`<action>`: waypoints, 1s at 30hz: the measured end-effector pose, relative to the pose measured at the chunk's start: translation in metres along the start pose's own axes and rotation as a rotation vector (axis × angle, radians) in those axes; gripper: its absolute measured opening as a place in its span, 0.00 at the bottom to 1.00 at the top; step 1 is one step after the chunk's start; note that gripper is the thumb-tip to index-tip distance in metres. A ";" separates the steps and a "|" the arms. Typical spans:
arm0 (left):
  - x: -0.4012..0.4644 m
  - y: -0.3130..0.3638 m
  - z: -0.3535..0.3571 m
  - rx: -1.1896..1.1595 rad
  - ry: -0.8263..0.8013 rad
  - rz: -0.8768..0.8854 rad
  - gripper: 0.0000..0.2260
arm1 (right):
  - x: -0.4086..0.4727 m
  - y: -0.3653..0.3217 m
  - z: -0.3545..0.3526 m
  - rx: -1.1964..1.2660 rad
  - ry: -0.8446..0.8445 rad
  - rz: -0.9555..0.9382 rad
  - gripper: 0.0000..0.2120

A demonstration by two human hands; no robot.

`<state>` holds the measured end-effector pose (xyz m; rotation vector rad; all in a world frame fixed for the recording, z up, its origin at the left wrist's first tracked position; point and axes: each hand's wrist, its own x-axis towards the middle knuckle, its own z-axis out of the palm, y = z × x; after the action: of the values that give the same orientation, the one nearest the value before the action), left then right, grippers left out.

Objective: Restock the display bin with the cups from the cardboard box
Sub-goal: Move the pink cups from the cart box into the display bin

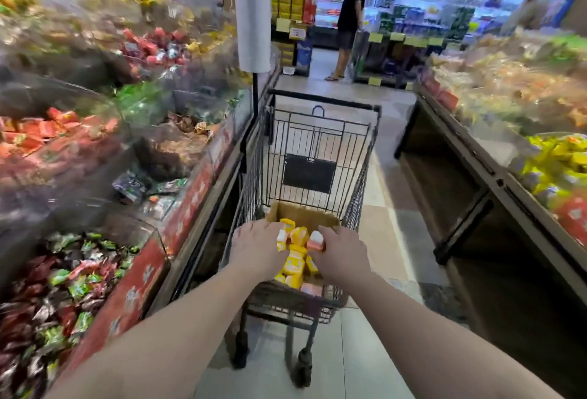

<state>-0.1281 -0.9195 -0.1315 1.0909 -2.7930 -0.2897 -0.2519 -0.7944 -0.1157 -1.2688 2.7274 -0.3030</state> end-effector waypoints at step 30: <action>0.247 -0.028 0.259 -0.269 -0.208 -0.511 0.27 | 0.365 0.140 0.245 0.169 -0.521 0.049 0.33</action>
<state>-0.3390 -1.0741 -0.3777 1.7664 -2.4811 -0.8449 -0.5436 -1.0176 -0.3950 -1.0538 2.2358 -0.1633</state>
